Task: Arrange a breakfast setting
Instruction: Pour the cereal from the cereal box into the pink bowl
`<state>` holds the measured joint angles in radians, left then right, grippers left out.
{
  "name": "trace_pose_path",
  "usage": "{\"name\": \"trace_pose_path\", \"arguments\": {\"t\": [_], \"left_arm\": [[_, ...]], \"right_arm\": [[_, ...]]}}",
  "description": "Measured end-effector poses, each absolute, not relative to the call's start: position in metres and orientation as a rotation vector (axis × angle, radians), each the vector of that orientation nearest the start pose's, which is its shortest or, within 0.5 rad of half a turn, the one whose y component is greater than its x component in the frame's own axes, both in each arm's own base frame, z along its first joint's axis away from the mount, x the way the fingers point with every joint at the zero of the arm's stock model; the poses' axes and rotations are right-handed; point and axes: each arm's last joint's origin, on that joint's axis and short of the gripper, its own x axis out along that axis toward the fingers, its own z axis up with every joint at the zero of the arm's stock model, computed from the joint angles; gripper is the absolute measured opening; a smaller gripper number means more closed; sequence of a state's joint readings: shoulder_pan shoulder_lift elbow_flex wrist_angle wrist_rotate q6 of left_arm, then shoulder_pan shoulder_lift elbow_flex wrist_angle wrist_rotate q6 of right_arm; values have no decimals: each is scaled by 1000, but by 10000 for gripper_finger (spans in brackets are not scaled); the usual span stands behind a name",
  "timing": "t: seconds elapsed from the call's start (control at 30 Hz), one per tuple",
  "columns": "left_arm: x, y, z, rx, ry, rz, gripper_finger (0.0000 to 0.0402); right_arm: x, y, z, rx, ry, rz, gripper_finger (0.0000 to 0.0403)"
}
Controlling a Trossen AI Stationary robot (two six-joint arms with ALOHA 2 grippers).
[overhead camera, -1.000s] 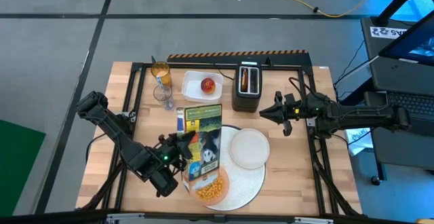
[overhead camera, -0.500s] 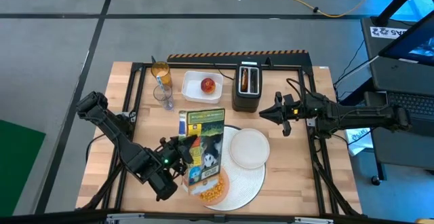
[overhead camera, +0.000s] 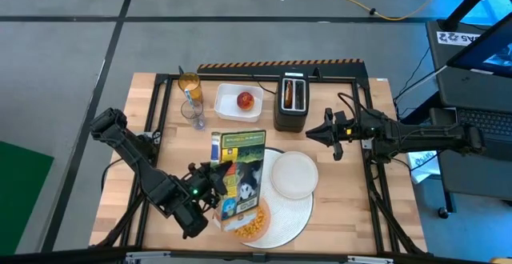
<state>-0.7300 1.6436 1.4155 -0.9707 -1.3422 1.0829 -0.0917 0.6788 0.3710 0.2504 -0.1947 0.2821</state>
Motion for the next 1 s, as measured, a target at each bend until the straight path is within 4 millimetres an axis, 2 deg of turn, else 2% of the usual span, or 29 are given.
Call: {"name": "trace_pose_path", "arguments": {"t": [0.87, 1.0], "left_arm": [[260, -189, 301, 2028, 936, 181, 121], [260, -190, 301, 2063, 942, 130, 121]], "right_arm": [[162, -9, 245, 289, 87, 89, 37], [162, -9, 242, 295, 121, 81, 37]]}}
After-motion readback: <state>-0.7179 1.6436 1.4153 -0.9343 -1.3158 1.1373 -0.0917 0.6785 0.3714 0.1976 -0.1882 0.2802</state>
